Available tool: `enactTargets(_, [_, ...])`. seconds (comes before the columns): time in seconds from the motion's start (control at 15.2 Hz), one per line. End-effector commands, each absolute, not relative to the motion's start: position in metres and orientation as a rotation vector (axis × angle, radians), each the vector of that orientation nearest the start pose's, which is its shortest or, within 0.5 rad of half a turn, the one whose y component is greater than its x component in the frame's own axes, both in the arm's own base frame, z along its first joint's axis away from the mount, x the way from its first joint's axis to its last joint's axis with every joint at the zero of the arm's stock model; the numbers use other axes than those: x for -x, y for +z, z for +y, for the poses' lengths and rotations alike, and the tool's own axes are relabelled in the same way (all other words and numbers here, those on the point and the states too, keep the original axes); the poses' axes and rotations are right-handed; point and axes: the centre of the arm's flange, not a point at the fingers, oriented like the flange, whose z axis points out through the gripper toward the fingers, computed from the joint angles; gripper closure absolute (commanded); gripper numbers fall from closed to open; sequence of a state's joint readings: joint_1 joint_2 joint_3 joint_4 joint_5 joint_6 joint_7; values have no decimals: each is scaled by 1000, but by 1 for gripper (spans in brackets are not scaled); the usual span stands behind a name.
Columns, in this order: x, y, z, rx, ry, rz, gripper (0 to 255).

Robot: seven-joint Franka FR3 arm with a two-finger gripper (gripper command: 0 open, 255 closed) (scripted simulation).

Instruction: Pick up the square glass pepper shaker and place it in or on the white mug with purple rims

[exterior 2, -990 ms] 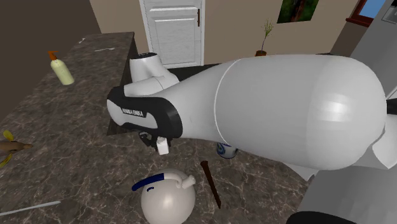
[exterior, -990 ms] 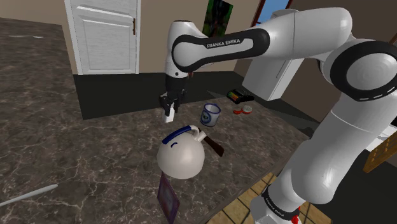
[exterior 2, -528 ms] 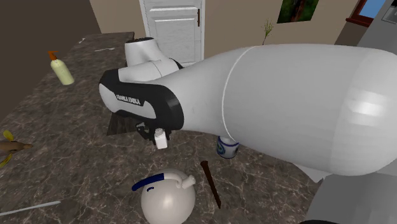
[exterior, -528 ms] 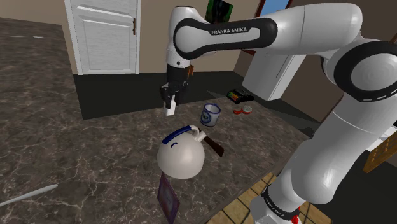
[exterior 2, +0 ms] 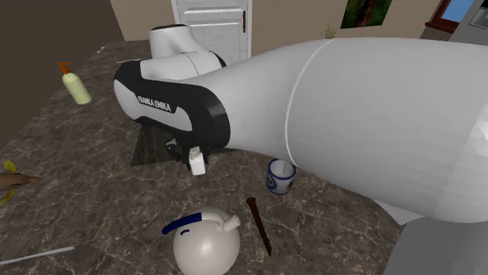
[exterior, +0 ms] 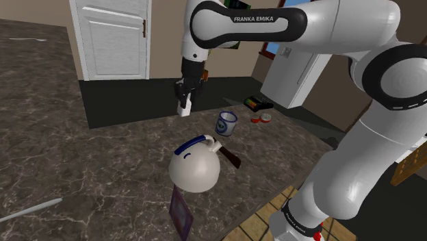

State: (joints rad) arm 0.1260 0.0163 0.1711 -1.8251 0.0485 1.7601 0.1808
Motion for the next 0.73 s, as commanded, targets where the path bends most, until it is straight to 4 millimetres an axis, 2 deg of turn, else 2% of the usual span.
enactTargets(0.0, [-531,514,144,3104,141,-164,255])
enactTargets(0.66, [-517,521,13,3104,141,-164,255])
